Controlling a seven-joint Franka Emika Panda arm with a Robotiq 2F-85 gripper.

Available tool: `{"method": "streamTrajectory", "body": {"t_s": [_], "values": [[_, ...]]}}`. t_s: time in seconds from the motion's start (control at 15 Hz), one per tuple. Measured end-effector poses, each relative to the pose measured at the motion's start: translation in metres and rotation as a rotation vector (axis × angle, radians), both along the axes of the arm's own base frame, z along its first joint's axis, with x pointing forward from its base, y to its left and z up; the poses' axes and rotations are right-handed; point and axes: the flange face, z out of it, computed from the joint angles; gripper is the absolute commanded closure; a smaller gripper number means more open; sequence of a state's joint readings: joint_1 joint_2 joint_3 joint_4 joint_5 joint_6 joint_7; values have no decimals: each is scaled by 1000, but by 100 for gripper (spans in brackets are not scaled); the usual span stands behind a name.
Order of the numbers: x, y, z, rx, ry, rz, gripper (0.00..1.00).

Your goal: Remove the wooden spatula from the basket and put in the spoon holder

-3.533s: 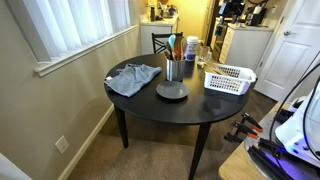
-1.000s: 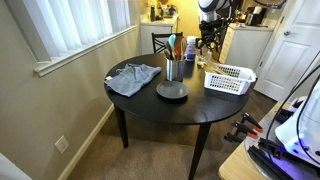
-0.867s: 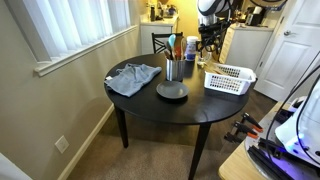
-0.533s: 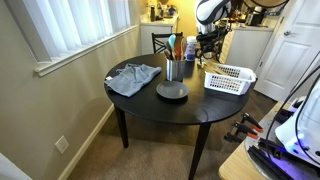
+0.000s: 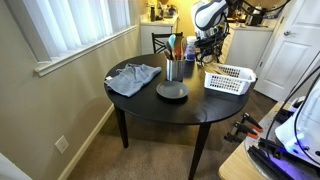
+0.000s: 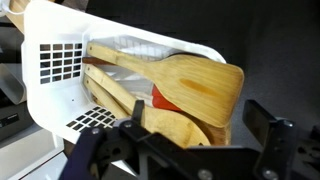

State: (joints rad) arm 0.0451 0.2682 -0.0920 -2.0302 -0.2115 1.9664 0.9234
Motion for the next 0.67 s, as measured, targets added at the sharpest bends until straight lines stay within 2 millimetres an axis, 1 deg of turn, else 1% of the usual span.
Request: {"method": "streamTrajectory", "body": {"t_s": [0.33, 0.67], "values": [[-4, -3, -2, -50, 24, -20, 0], [-12, -2, -2, -89, 95, -49, 0]]}}
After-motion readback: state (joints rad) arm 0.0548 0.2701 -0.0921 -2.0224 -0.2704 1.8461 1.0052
